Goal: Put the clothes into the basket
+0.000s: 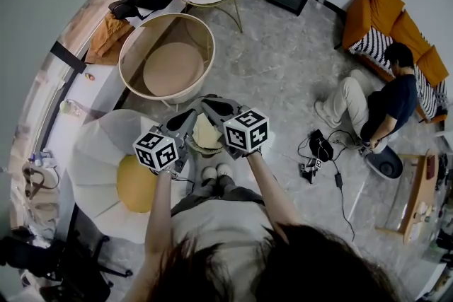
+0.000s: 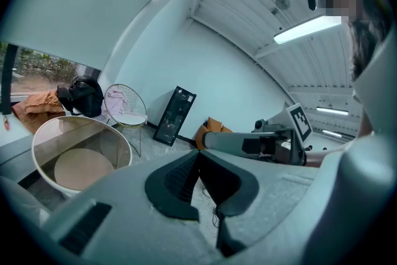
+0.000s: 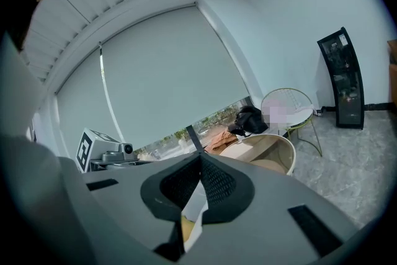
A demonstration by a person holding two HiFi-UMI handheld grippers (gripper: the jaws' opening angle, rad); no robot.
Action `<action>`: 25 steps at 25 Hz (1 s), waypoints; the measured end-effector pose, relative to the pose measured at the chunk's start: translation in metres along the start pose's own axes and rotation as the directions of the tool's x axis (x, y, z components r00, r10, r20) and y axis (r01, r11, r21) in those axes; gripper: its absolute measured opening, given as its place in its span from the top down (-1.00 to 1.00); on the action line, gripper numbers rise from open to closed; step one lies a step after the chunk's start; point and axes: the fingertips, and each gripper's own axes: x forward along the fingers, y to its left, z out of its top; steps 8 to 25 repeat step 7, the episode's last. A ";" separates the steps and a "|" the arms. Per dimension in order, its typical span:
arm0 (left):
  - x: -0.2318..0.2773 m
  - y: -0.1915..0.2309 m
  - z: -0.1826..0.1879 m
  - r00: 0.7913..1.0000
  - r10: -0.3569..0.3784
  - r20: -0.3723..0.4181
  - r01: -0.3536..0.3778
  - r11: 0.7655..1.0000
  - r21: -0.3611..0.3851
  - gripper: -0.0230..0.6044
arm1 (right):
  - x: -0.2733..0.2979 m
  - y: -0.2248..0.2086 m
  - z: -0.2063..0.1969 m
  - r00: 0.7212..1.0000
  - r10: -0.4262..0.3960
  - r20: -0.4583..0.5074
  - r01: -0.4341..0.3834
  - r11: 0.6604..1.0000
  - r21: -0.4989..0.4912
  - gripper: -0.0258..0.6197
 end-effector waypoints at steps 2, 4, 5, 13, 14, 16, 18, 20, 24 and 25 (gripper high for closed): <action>-0.001 0.001 0.000 1.000 0.001 0.000 -0.001 1.000 -0.001 0.89 | 0.000 0.000 0.000 1.000 0.000 0.003 0.000 1.000 0.002 0.90; -0.001 0.001 0.000 1.000 0.001 0.002 -0.001 1.000 -0.001 0.89 | 0.000 0.000 0.000 1.000 0.000 0.005 0.000 1.000 0.002 0.90; -0.001 0.001 -0.001 1.000 0.000 0.002 0.000 1.000 -0.001 0.89 | 0.000 0.001 0.001 1.000 -0.001 0.006 0.001 1.000 0.002 0.90; -0.001 0.001 -0.001 1.000 0.001 0.003 -0.001 1.000 0.000 0.89 | 0.000 0.001 0.001 1.000 -0.001 0.010 0.001 1.000 0.001 0.90; -0.001 0.001 -0.001 1.000 0.001 0.003 -0.001 1.000 0.000 0.89 | 0.000 0.001 0.001 1.000 -0.001 0.010 0.001 1.000 0.001 0.90; -0.001 0.001 -0.001 1.000 0.001 0.003 -0.001 1.000 0.000 0.89 | 0.000 0.001 0.001 1.000 -0.001 0.010 0.001 1.000 0.001 0.90; -0.001 0.001 -0.001 1.000 0.001 0.003 -0.001 1.000 0.000 0.89 | 0.000 0.001 0.001 1.000 -0.001 0.010 0.001 1.000 0.001 0.90; -0.001 0.001 -0.001 1.000 0.001 0.003 -0.001 1.000 0.000 0.89 | 0.000 0.001 0.001 1.000 -0.001 0.010 0.001 1.000 0.001 0.90; -0.001 0.001 -0.001 1.000 0.001 0.003 -0.001 1.000 0.000 0.89 | 0.000 0.001 0.001 1.000 -0.001 0.010 0.001 1.000 0.001 0.90; -0.001 0.001 -0.001 1.000 0.001 0.003 -0.001 1.000 0.000 0.89 | 0.000 0.001 0.001 1.000 -0.001 0.010 0.001 1.000 0.001 0.90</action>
